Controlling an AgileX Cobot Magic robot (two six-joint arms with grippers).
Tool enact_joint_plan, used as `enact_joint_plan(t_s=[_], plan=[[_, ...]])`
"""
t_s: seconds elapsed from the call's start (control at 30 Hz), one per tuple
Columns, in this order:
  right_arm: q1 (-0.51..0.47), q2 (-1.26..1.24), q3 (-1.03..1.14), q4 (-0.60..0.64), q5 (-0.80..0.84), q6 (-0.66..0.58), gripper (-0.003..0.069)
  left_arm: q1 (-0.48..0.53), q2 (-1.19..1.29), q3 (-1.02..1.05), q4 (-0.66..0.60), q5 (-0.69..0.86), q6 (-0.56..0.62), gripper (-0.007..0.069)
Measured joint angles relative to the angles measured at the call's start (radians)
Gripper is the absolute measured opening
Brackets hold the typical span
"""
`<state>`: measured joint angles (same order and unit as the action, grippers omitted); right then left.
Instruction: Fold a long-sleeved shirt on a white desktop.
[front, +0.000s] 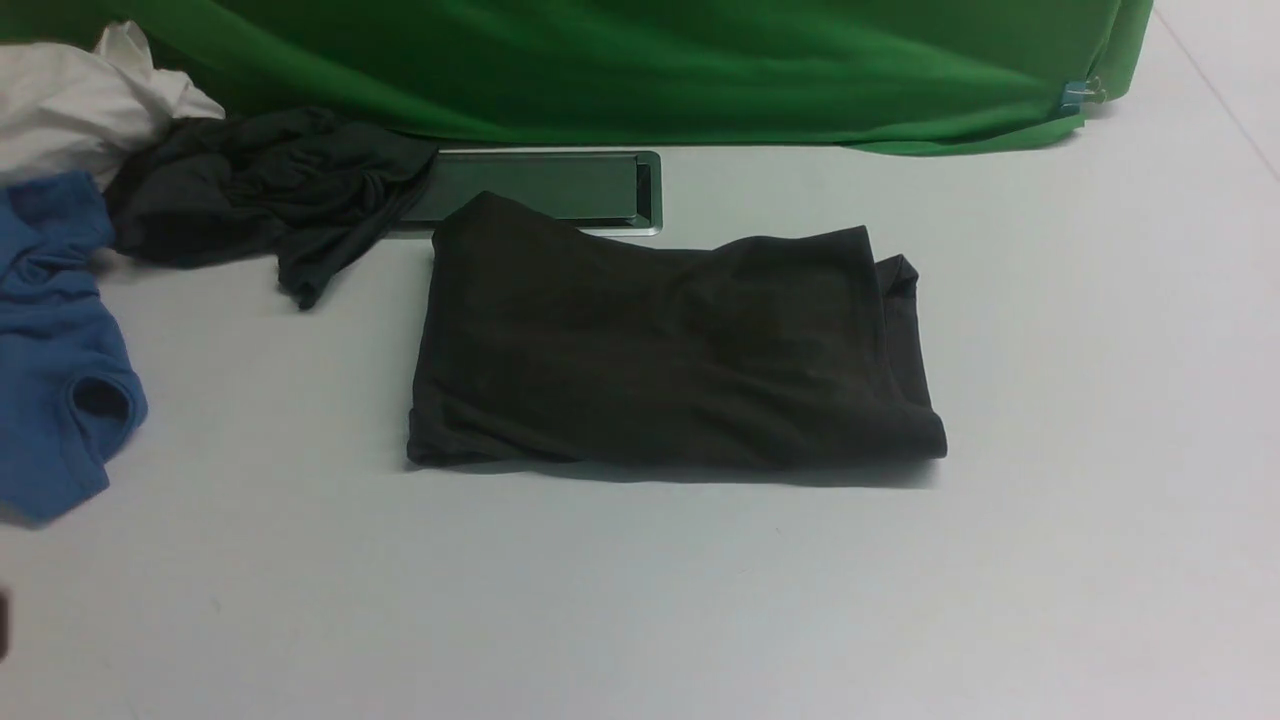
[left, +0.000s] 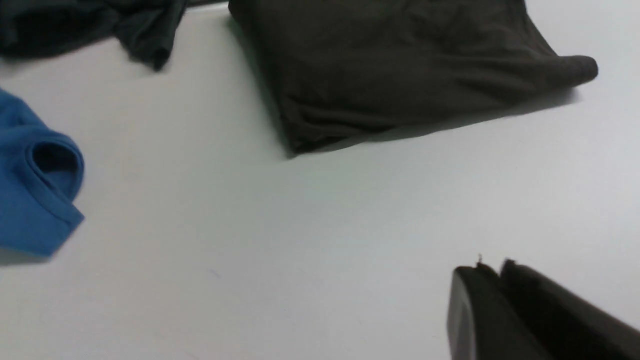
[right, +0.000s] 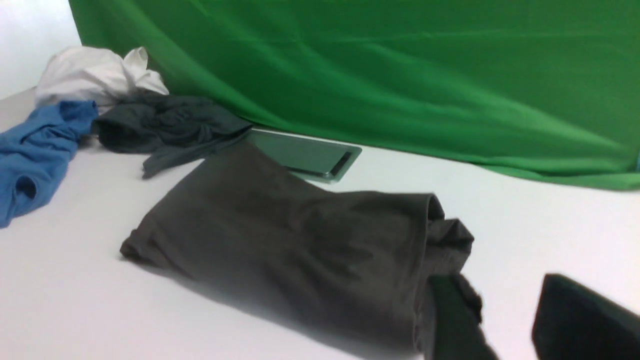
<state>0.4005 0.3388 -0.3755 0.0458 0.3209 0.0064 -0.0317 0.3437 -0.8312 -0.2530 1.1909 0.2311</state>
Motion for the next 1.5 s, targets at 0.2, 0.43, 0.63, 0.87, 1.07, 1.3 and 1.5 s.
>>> enact_joint_plan(t_s=[0.2,0.43,0.63,0.87,1.07,1.3,1.5], plan=[[0.000,-0.040,0.033,0.002,0.000,0.009,0.0207,0.000,-0.150,0.039,0.044,-0.086,0.008,0.0016],[0.000,-0.040,0.035,0.004,-0.052,0.021,0.0028,0.000,-0.160,0.040,0.063,-0.117,0.011,0.0017],[0.000,-0.040,0.035,0.004,-0.059,0.036,0.0021,0.000,-0.160,0.040,0.067,-0.117,0.011,0.0017],[0.000,-0.040,0.035,0.004,-0.059,0.037,0.0031,0.000,-0.160,0.056,0.069,-0.127,0.012,0.0017],[0.000,-0.040,0.035,0.005,-0.059,0.037,0.0046,0.000,-0.199,0.225,0.170,-0.500,0.193,0.0017],[0.000,-0.040,0.035,0.005,-0.059,0.038,0.0064,0.002,-0.334,0.577,0.100,-1.059,0.251,0.0017],[0.000,-0.040,0.035,0.005,-0.059,0.038,0.0085,0.045,-0.345,0.825,0.103,-1.021,0.095,0.0017]])
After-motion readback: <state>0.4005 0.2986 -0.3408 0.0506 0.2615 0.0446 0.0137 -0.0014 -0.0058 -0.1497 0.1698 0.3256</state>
